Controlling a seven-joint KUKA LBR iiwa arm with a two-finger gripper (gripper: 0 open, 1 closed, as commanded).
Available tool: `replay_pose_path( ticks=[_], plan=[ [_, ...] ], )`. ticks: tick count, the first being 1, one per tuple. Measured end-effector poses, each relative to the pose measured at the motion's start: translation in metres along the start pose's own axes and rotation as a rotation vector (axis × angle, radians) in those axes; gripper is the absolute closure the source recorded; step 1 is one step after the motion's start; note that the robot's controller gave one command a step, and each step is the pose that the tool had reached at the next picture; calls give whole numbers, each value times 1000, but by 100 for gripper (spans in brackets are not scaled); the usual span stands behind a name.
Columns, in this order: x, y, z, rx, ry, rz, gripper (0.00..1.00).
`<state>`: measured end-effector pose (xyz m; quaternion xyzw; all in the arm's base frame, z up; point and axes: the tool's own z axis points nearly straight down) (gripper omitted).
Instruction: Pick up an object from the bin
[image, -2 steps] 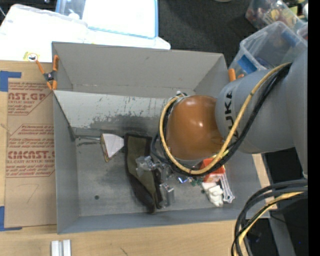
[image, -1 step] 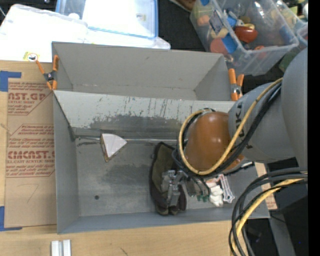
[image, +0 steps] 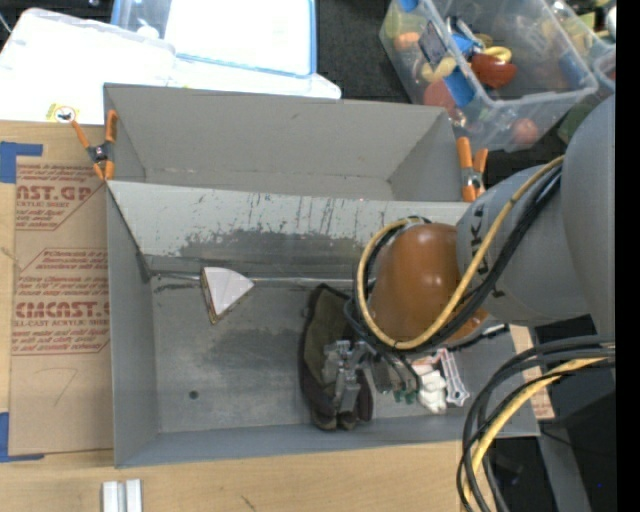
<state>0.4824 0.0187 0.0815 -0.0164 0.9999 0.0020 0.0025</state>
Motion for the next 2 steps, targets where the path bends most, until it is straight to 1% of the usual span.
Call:
replay_pose_path(
  ticks=[2],
  plan=[
    [0, 0, 0, 0, 0, 0, 100]
  ],
)
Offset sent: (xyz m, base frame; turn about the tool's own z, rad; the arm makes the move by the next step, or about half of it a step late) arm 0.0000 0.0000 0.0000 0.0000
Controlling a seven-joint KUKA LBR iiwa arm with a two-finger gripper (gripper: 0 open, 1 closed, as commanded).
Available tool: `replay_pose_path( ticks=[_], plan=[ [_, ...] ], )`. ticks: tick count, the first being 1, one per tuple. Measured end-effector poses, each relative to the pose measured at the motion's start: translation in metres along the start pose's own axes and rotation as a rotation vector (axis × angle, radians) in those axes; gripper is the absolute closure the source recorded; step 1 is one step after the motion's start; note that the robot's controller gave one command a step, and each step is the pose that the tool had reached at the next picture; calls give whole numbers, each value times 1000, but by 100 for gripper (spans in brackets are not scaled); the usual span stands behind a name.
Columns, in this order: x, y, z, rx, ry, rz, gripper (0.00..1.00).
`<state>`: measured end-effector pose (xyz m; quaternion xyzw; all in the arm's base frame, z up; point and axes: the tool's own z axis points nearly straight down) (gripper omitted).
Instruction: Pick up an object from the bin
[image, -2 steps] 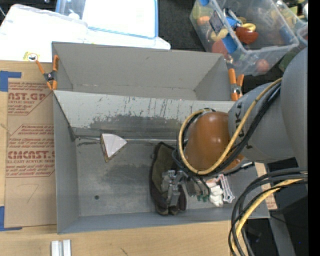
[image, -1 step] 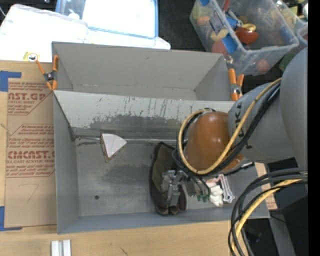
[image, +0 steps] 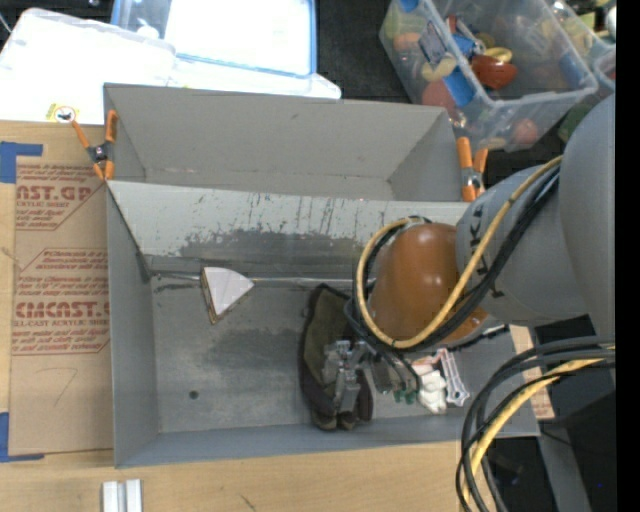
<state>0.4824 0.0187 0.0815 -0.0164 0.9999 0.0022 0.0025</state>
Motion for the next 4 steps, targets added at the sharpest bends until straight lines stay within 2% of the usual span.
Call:
replay_pose_path(
  ticks=[1, 2, 3, 4],
  plan=[
    [0, 0, 0, 0, 0, 0, 100],
    [-28, 26, -5, -1, -2, -74, 100],
    [-28, 26, -5, -1, -2, -74, 100],
    [-25, -3, -2, -1, -3, -91, 100]
  ],
)
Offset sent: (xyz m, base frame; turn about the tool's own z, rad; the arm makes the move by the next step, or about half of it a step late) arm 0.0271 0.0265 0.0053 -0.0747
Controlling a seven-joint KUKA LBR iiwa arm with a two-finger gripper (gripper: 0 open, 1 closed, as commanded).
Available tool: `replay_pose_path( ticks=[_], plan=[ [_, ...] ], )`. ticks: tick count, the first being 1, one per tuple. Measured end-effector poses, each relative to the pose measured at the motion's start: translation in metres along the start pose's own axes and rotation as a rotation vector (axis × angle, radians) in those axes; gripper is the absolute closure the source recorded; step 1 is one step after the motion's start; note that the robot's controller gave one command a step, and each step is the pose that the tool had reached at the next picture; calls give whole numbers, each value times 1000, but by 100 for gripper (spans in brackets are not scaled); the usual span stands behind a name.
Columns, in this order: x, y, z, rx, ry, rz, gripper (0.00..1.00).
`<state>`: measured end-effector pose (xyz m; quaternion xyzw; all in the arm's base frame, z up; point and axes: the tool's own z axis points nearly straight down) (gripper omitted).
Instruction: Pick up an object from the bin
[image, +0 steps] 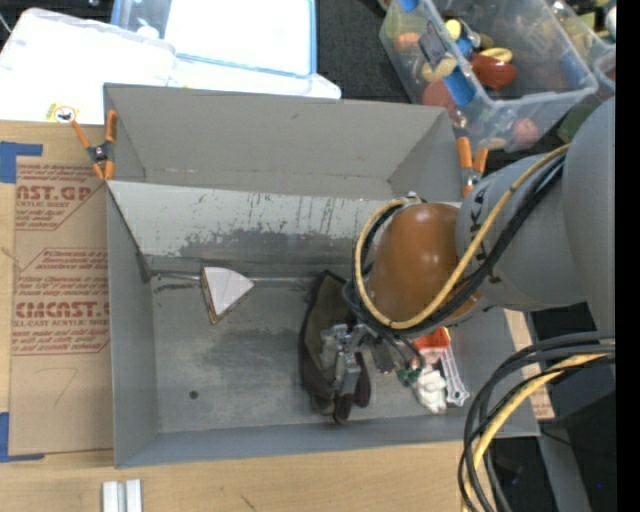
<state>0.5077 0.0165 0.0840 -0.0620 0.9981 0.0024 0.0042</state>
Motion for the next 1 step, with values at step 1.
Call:
replay_pose_path(
  ticks=[1],
  plan=[
    [2, -8, 8, -2, -4, -156, 100]
  ],
)
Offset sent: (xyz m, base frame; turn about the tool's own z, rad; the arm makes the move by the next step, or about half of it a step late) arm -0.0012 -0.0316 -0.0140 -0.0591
